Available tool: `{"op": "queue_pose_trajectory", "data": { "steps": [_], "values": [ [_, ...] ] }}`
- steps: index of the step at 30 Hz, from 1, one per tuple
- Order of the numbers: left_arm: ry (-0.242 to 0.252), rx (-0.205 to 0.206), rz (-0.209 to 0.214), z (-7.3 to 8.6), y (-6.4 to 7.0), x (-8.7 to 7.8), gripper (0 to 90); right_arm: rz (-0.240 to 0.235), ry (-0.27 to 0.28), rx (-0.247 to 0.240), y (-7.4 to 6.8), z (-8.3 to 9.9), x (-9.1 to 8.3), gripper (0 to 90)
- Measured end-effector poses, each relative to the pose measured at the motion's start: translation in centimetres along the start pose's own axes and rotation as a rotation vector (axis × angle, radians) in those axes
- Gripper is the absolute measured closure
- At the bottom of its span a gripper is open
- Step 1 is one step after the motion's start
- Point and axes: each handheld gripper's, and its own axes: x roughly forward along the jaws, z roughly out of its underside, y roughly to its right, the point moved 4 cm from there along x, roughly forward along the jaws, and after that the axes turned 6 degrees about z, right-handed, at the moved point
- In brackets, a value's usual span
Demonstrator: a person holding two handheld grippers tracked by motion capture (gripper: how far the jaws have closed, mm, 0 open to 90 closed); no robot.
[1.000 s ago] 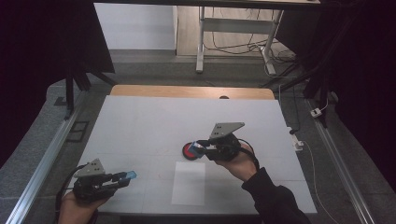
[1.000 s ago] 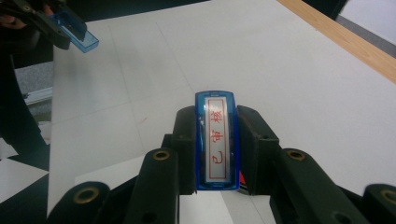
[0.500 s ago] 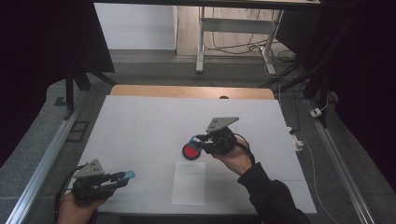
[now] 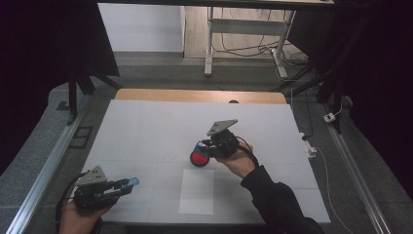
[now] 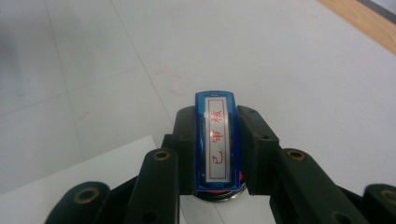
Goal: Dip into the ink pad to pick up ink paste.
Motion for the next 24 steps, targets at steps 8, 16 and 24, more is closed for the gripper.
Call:
{"op": "queue_pose_trajectory", "data": {
  "steps": [8, 16, 24],
  "values": [
    [-0.004, -0.008, 0.005, 0.0, -0.1, 0.0, 68.4, 0.002, -0.040, 0.018, 0.4, 0.7, 1.3, 70.7],
    [-0.009, -0.008, 0.009, 0.0, -0.1, 0.1, 68.4, 0.007, -0.085, 0.004, 0.3, 1.1, 2.5, 70.7],
    [-0.011, -0.009, 0.013, 0.0, -0.1, 0.1, 68.4, 0.012, -0.117, 0.008, 0.2, 1.3, 3.4, 70.7]
  ]
}}
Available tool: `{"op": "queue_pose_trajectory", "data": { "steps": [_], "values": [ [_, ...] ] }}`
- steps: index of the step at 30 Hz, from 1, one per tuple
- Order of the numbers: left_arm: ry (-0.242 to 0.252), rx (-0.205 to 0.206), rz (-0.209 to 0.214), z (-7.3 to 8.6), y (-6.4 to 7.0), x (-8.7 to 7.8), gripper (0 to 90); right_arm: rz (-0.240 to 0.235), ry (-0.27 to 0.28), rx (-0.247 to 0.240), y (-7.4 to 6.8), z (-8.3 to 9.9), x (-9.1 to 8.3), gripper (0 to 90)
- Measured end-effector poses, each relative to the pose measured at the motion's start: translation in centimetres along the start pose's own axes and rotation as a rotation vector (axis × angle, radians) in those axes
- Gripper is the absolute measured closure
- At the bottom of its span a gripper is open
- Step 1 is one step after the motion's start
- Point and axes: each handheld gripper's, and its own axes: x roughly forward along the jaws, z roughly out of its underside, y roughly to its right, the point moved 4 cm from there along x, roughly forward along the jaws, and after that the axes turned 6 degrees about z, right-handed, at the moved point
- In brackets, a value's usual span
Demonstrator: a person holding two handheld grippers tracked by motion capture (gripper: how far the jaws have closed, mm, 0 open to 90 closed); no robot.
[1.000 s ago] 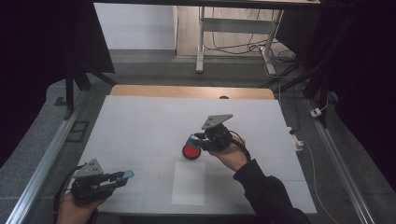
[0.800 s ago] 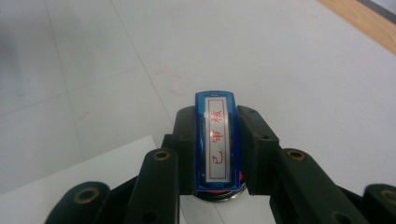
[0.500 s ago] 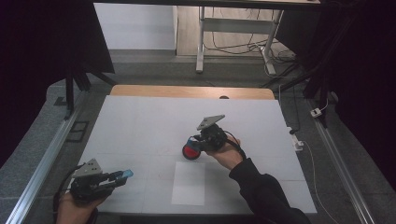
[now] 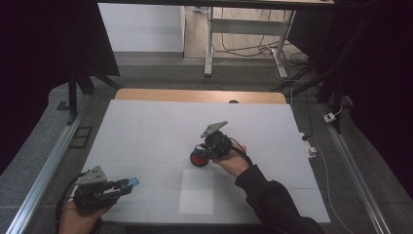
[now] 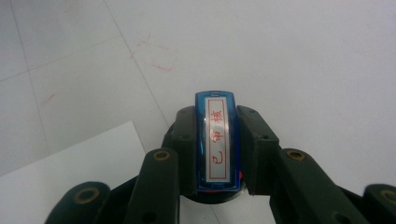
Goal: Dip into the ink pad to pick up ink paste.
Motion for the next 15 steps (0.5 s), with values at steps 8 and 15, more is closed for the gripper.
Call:
{"op": "queue_pose_trajectory", "data": {
  "steps": [8, 15],
  "values": [
    [-0.003, -0.001, 0.003, 0.00, 0.01, 0.03, 68.5, 0.007, -0.019, 0.017, -0.08, -0.26, 0.41, 71.0],
    [-0.007, 0.001, 0.000, -0.02, 0.02, 0.08, 68.5, 0.009, -0.037, 0.027, -0.16, -0.51, 0.65, 71.2]
  ]
}}
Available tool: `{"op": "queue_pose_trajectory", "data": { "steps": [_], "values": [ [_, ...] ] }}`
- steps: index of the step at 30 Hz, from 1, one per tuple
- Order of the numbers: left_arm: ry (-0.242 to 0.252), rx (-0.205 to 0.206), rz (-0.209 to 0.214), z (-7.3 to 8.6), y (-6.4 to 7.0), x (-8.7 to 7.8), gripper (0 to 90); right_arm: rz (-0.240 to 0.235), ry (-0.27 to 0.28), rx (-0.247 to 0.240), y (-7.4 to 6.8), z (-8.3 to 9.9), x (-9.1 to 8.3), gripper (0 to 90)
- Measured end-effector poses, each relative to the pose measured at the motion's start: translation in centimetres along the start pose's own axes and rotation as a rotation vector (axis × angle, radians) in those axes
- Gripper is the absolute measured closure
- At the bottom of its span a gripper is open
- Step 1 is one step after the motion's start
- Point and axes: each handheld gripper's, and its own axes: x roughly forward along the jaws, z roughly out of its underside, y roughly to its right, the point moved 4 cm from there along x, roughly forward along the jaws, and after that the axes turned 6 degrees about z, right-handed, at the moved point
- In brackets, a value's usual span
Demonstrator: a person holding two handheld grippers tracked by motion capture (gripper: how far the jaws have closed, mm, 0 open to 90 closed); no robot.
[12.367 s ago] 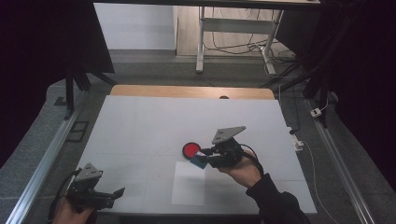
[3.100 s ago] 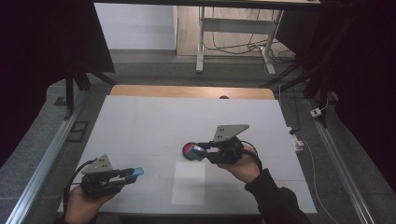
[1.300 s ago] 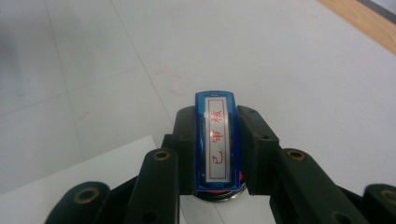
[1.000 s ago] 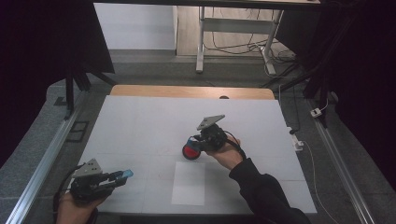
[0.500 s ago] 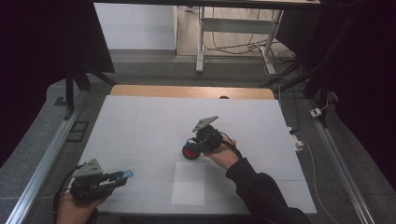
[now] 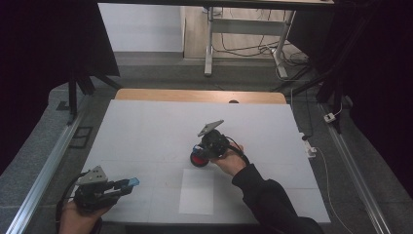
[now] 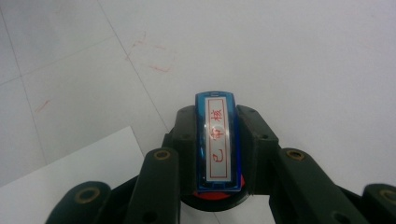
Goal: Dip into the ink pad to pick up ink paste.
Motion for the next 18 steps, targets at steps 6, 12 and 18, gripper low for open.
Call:
{"op": "queue_pose_trajectory", "data": {
  "steps": [6, 12, 18],
  "values": [
    [-0.002, 0.001, -0.001, 0.0, 0.0, 0.0, 68.5, 0.006, -0.003, -0.013, -0.1, -0.1, 0.1, 71.3],
    [-0.002, 0.002, 0.001, -0.1, 0.0, 0.1, 68.5, 0.026, -0.002, -0.038, -0.3, -0.2, 0.2, 71.3],
    [-0.002, 0.001, 0.003, -0.1, 0.0, 0.1, 68.5, 0.065, 0.002, -0.088, -1.0, -0.1, 0.1, 71.2]
  ]
}}
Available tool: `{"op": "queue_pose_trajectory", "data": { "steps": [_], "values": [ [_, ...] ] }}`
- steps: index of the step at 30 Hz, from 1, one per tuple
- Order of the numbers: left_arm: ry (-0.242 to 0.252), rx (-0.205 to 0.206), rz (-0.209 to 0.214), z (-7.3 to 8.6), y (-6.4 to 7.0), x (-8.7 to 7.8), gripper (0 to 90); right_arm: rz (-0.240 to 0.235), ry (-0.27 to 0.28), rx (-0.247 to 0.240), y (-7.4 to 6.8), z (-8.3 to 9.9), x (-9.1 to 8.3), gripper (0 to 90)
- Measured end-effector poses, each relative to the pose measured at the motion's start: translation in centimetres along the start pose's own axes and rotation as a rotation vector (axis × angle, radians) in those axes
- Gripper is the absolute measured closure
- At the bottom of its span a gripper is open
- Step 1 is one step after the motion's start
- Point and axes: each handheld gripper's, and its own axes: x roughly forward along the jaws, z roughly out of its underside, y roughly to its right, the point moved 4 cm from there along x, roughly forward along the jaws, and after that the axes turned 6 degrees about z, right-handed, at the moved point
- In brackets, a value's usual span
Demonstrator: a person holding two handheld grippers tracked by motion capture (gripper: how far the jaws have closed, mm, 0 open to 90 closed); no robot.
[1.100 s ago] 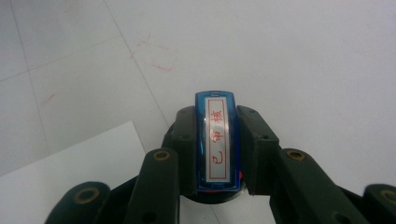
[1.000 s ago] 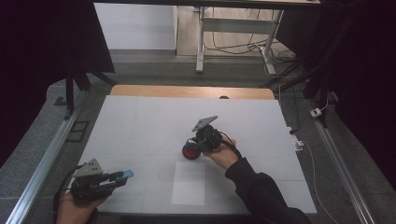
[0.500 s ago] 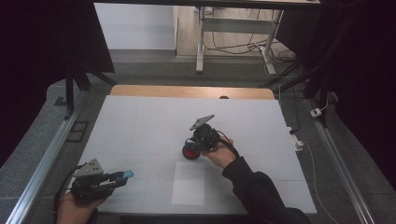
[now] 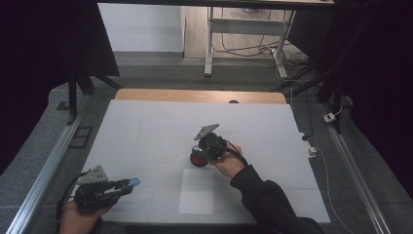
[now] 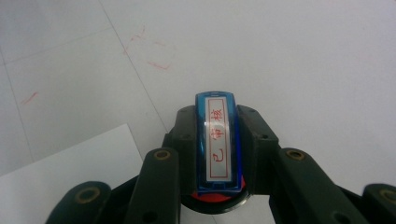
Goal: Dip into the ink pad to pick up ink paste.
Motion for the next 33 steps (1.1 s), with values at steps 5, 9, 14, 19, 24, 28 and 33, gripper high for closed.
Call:
{"op": "queue_pose_trajectory", "data": {
  "steps": [5, 9, 14, 19, 24, 28, 33],
  "values": [
    [-0.001, 0.000, 0.000, 0.0, 0.0, 0.0, 68.5, -0.005, 0.017, 0.015, 0.0, 0.2, 0.0, 71.2],
    [0.000, -0.001, 0.000, 0.0, 0.0, 0.0, 68.5, -0.031, 0.044, 0.059, 0.4, 0.6, 0.0, 71.2],
    [0.001, -0.001, 0.000, 0.0, 0.0, 0.0, 68.5, -0.072, 0.070, 0.113, 1.0, 1.0, 0.0, 71.2],
    [0.001, -0.002, 0.001, 0.0, 0.0, 0.0, 68.5, -0.096, 0.092, 0.142, 1.4, 1.3, 0.0, 71.1],
    [0.002, -0.003, 0.003, 0.0, 0.0, 0.0, 68.5, -0.049, 0.077, 0.069, 0.7, 1.0, -0.1, 70.8],
    [0.002, -0.004, 0.004, 0.1, 0.0, -0.1, 68.5, -0.036, 0.080, 0.064, 0.7, 0.9, -0.3, 70.6],
    [0.002, -0.006, 0.004, 0.1, -0.1, -0.1, 68.5, -0.045, 0.129, 0.101, 1.0, 0.4, -1.3, 70.5]
  ]
}}
